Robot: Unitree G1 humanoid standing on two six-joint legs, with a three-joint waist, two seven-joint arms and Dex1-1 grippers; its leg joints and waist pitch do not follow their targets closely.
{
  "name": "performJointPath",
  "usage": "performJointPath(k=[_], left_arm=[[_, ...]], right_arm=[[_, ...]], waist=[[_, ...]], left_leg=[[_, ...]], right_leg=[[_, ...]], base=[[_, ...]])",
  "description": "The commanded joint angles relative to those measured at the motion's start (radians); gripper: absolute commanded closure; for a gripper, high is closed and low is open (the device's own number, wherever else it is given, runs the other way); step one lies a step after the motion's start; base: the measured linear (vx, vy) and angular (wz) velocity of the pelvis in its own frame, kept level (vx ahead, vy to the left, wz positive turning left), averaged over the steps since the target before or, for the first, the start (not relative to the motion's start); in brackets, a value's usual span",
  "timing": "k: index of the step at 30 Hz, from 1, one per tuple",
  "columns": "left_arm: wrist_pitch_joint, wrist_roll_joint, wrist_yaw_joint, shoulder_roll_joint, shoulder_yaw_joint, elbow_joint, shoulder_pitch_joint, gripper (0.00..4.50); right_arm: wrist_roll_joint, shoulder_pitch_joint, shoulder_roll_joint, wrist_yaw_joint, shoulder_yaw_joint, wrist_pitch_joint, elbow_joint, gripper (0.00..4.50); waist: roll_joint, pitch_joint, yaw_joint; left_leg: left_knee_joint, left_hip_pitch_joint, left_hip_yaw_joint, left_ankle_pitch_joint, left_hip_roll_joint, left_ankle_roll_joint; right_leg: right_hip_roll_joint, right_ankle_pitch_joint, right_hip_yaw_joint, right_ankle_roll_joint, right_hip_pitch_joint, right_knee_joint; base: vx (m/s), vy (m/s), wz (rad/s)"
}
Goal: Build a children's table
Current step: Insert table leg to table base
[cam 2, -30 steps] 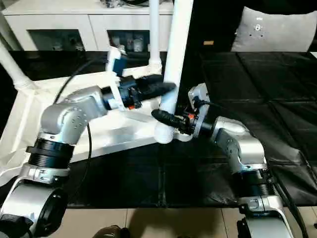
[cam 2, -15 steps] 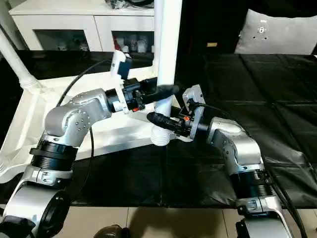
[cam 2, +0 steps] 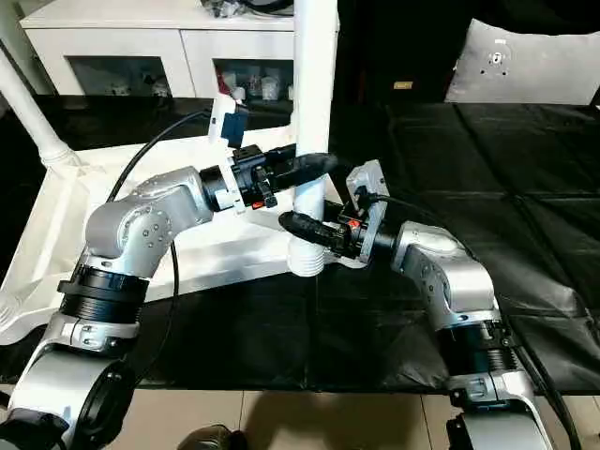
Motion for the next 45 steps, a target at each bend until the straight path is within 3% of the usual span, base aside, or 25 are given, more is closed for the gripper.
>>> performJointPath(k=[1, 6, 15, 19, 36, 42, 45], left_arm=[[-0.001, 0.031, 0.024, 0.012, -0.026, -0.026, 0.014, 2.64], [-0.008, 0.050, 0.018, 0.030, -0.053, -0.055, 0.020, 2.65], [-0.022, 0.062, 0.007, 0.044, -0.085, -0.096, 0.021, 2.68], [-0.022, 0.064, 0.011, 0.042, -0.098, -0.110, 0.026, 2.68], [-0.028, 0.070, 0.012, 0.045, -0.115, -0.115, 0.024, 2.68], [-0.022, 0.065, 0.009, 0.046, -0.118, -0.119, 0.025, 2.68], [-0.014, 0.060, 0.011, 0.044, -0.114, -0.120, 0.025, 2.68]], right_arm=[[-0.001, -0.022, -0.006, -0.012, -0.007, 0.012, 0.002, 1.93], [-0.006, -0.029, -0.018, 0.002, 0.004, 0.022, 0.006, 1.63], [-0.036, -0.045, -0.059, -0.004, 0.041, 0.127, 0.030, 0.85], [-0.027, -0.045, -0.058, 0.007, 0.044, 0.136, 0.027, 0.81], [-0.022, -0.046, -0.049, 0.030, 0.066, 0.171, 0.020, 0.81], [-0.016, -0.050, -0.043, 0.030, 0.057, 0.160, 0.029, 1.55], [-0.010, -0.051, -0.039, 0.032, 0.051, 0.159, 0.033, 1.66]], waist=[[-0.022, -0.081, 0.000], [-0.024, -0.080, -0.001], [-0.026, -0.080, 0.000], [-0.027, -0.082, -0.001], [-0.028, -0.082, 0.000], [-0.027, -0.081, 0.000], [-0.027, -0.081, 0.000]], left_leg=[[-0.057, 0.025, -0.025, -0.090, 0.061, 0.091], [-0.055, 0.024, -0.022, -0.083, 0.059, 0.092], [-0.054, 0.024, -0.021, -0.087, 0.058, 0.084], [-0.053, 0.025, -0.022, -0.078, 0.059, 0.084], [-0.051, 0.023, -0.021, -0.081, 0.057, 0.080], [-0.051, 0.024, -0.022, -0.090, 0.058, 0.076], [-0.051, 0.024, -0.022, -0.092, 0.058, 0.074]], right_leg=[[-0.078, -0.105, 0.043, -0.206, 0.055, -0.063], [-0.077, -0.108, 0.043, -0.203, 0.054, -0.063], [-0.077, -0.127, 0.044, -0.198, 0.054, -0.063], [-0.076, -0.103, 0.044, -0.202, 0.054, -0.060], [-0.076, -0.113, 0.044, -0.200, 0.054, -0.059], [-0.076, -0.129, 0.044, -0.198, 0.053, -0.061], [-0.076, -0.131, 0.044, -0.198, 0.052, -0.060]], base=[[0.000, 0.000, 0.00], [0.000, 0.000, 0.00], [0.000, 0.000, 0.00], [0.000, 0.000, 0.00], [0.000, 0.000, 0.00], [0.000, 0.000, 0.00], [0.000, 0.000, 0.00]])
